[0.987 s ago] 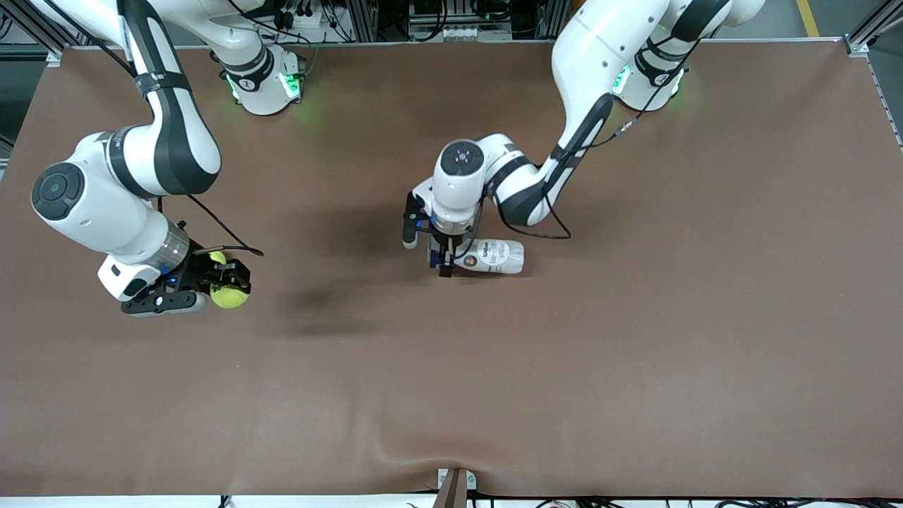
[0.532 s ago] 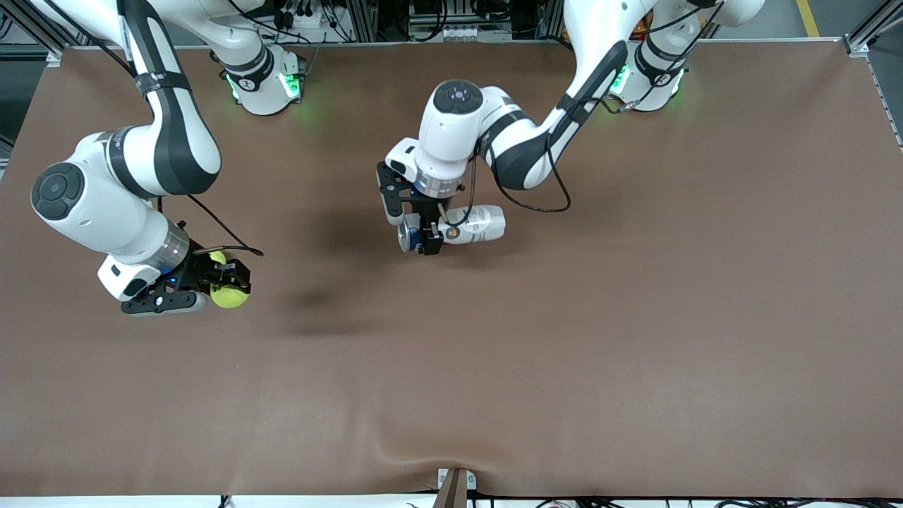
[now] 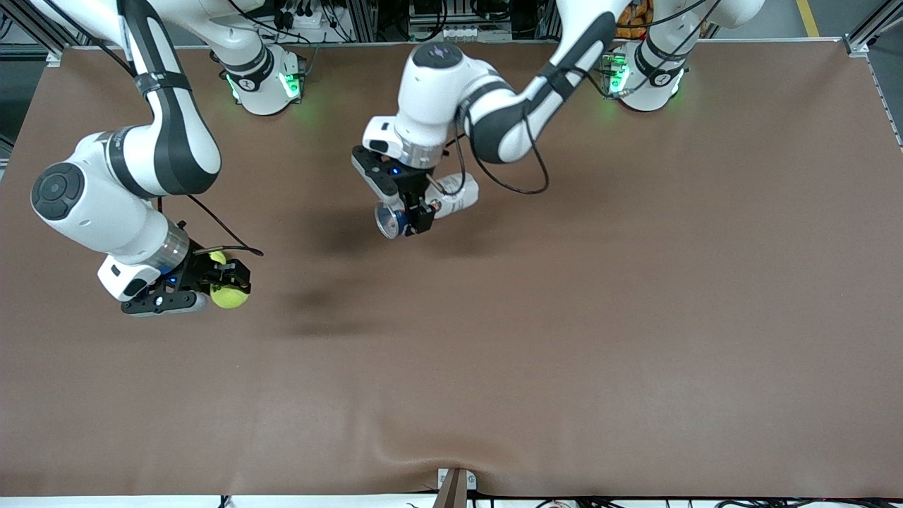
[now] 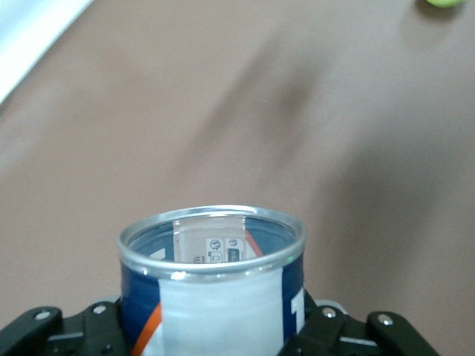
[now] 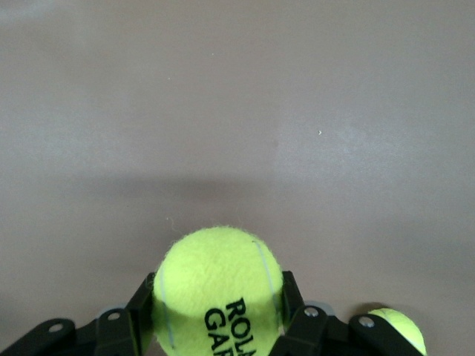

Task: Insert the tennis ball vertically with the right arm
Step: 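Raise the upright can with the left gripper toward the right gripper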

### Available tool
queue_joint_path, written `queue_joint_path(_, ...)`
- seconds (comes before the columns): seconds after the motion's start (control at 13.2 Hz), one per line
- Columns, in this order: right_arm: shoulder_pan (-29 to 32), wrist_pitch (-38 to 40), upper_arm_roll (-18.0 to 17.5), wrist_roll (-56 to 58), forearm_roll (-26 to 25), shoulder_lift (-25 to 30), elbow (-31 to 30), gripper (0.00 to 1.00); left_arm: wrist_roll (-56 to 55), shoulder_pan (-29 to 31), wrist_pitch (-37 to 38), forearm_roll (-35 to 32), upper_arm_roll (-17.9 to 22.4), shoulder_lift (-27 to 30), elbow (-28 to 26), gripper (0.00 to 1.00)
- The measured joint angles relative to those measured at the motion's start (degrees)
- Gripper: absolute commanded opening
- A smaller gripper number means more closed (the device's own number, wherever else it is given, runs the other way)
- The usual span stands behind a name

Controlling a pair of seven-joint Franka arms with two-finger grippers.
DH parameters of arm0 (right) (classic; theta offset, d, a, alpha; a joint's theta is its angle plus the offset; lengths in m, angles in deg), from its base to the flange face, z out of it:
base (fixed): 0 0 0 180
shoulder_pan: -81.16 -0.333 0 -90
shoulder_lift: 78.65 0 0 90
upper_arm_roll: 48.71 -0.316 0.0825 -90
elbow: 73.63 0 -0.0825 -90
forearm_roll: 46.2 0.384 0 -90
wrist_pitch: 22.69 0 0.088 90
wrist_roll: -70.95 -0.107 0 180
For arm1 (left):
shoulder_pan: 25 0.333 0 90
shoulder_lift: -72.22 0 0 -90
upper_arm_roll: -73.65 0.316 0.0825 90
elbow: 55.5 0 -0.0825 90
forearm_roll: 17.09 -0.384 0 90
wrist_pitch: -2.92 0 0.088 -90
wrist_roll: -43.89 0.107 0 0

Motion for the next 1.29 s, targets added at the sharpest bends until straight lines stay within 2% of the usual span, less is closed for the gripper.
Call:
queue_joint_path(0.3, 0.0, 0.0, 0.0, 0.0, 0.0, 0.0, 0.0, 0.00, -24.8, -3.8, 0.0, -16.6, 0.1, -1.4, 0.9, 0.69)
queue_joint_path(0.61, 0.0, 0.0, 0.0, 0.0, 0.0, 0.0, 0.0, 0.00, -47.8, -6.1, 0.0, -33.9, 0.3, -5.8, 4.7, 0.69)
queue_joint_path(0.99, 0.0, 0.0, 0.0, 0.0, 0.0, 0.0, 0.0, 0.00, -67.8, -7.9, 0.0, -52.0, 0.4, -8.0, 6.7, 0.69)
queue_joint_path(1.29, 0.0, 0.0, 0.0, 0.0, 0.0, 0.0, 0.0, 0.00, -86.0, -10.2, 3.0, -71.1, 0.5, -10.8, 6.7, 0.69)
